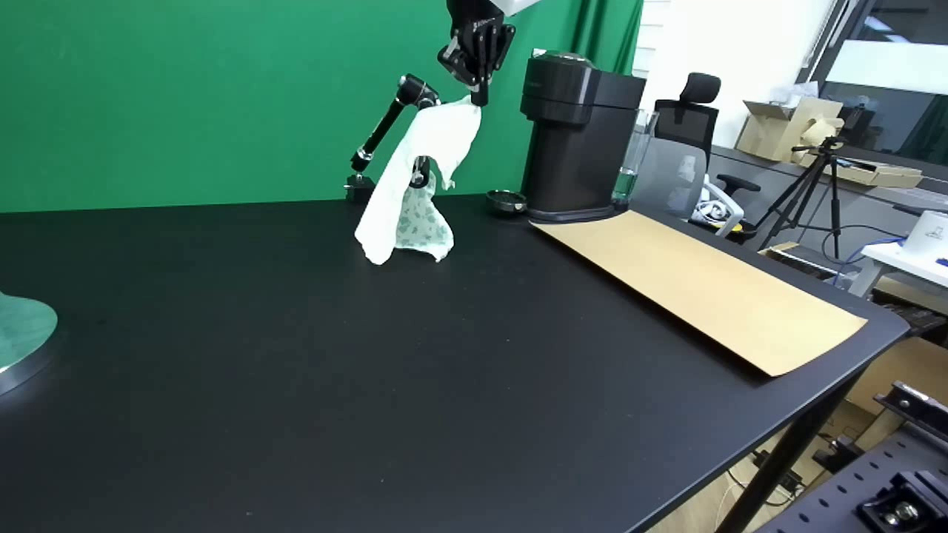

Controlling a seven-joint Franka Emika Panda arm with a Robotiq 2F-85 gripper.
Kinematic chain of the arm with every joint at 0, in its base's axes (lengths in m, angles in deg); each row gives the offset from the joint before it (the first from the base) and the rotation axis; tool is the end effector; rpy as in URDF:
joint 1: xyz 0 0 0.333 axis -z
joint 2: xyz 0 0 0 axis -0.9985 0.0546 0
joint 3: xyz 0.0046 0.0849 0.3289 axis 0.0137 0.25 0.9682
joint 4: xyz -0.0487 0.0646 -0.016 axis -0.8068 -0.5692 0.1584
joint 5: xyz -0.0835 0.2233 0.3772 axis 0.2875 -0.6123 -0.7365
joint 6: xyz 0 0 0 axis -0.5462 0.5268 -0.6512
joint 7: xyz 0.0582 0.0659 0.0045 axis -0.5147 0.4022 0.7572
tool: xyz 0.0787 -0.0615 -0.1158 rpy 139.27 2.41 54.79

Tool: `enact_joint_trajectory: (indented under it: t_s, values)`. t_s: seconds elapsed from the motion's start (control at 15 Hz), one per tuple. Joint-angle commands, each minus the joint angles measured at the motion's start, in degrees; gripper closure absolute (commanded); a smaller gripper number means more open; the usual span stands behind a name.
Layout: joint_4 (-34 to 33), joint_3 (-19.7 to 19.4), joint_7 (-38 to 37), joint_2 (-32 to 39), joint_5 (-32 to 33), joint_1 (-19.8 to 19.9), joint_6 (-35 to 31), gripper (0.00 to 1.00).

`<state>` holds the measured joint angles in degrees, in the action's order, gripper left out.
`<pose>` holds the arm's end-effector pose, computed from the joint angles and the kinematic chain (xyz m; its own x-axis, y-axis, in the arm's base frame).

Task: Hang the white towel on the black stand

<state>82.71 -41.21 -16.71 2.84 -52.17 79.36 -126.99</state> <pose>0.6898 0.0581 0.2868 0.8765 0.4415 0.1918 0.3300 -0.8413 0.4281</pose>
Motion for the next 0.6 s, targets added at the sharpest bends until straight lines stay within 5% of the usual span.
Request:
enact_joint_trajectory:
  t_s: [0.0, 0.13, 0.2, 0.27, 0.53]
  values:
    - [4.09, -0.64, -1.78, -2.45, -1.21, 0.68, -1.49, 1.0]
    - [5.0, -0.88, -1.65, -2.64, -1.93, 0.92, -1.76, 1.0]
    - [5.43, -0.87, -1.17, -2.78, -2.68, 1.08, -1.71, 0.74]
    - [5.73, -1.05, -1.2, -2.91, -3.05, 1.09, -1.67, 0.74]
    - [7.66, -1.0, 0.08, -3.95, -4.65, 1.55, -1.7, 0.47]
